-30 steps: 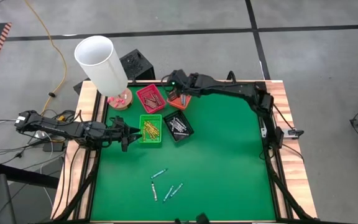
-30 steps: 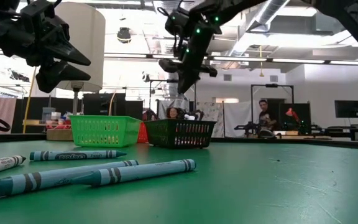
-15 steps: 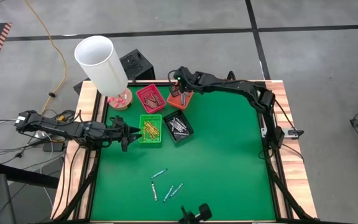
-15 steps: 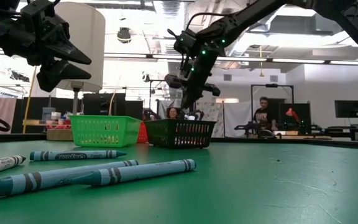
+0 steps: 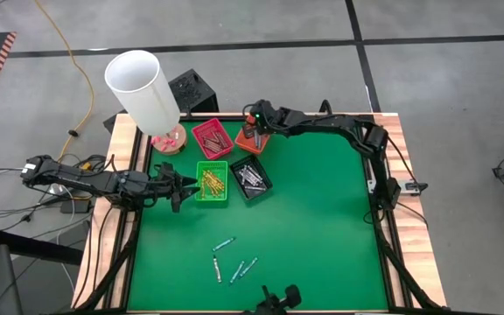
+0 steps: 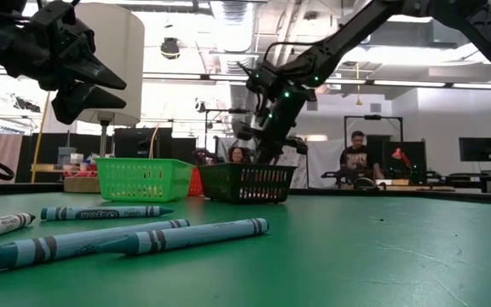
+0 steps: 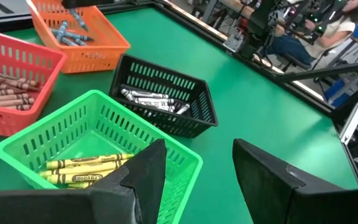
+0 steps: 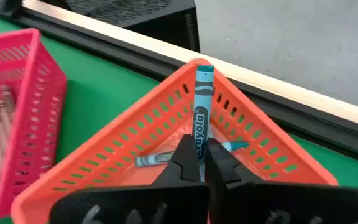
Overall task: Sort crayons
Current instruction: Put the blue crayon into the orange bin
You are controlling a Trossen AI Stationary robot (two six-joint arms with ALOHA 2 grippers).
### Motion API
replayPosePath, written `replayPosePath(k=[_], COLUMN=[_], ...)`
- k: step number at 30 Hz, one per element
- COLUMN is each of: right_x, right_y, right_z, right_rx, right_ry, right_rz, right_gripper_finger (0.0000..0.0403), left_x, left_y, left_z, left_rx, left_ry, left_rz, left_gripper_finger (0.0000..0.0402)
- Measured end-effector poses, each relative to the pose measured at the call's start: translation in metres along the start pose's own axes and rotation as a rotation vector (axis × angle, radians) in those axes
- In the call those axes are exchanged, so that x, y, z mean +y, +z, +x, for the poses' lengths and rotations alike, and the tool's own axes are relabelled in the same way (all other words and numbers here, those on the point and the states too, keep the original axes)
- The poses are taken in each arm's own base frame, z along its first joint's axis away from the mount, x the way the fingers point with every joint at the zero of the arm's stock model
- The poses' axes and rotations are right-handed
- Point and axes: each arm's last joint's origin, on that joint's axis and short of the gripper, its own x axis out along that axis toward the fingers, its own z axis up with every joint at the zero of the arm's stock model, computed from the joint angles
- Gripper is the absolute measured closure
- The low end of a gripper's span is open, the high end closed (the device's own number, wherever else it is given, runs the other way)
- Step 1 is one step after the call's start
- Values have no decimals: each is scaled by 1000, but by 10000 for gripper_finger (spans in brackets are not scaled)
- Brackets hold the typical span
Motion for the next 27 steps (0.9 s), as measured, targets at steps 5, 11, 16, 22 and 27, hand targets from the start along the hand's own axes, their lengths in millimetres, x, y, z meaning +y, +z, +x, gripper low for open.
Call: replayPosePath(k=[5, 11, 16, 22, 27], right_x=[1, 2, 2, 2, 0], right_y=[2, 0, 0, 1, 3], right_z=[0, 0, 0, 0, 1], right_rx=[-14, -4, -1, 0, 10], right_ry=[21, 24, 26, 29, 61], right_rz=[8, -3, -6, -53, -82], right_gripper_finger=[401, 392, 350, 314, 306], left_x=[0, 0, 0, 1, 2], left_y=[0, 0, 0, 1, 1], left_z=[0, 0, 0, 0, 0], left_rx=[-1, -6, -8, -23, -36], left_ry=[3, 10, 14, 38, 58], left_rz=[-9, -10, -27, -28, -27], left_gripper_finger=[226, 226, 226, 226, 226])
